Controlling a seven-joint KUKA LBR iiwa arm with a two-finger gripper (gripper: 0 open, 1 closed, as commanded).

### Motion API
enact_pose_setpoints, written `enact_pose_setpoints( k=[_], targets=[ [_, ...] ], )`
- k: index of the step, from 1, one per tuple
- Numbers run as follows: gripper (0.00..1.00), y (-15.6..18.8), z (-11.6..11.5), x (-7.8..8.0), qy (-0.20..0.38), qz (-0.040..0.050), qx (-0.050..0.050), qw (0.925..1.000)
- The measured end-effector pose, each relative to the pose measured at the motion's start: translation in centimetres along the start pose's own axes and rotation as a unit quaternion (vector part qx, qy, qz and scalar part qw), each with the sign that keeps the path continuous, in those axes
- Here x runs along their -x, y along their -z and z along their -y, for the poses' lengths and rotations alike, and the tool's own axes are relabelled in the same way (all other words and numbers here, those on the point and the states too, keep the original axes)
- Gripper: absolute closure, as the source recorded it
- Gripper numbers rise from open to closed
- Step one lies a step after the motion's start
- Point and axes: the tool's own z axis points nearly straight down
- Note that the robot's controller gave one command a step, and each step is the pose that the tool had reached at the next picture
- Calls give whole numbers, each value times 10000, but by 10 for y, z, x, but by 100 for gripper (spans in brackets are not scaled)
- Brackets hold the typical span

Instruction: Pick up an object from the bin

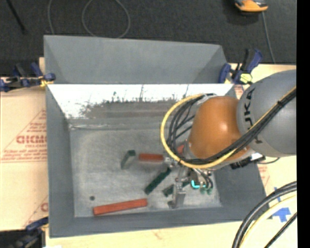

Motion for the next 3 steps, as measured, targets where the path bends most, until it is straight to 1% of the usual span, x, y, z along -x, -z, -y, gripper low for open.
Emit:
enact_pose_setpoints(
  k=[1, 2, 3],
  targets=[
    [0, -60, -2, 38, 1739, 33, -4, 9848],
    [100, -59, -2, 39, 1722, 50, -3, 9851],
    [100, 77, 6, 41, 1780, 81, -19, 9840]
  ],
)
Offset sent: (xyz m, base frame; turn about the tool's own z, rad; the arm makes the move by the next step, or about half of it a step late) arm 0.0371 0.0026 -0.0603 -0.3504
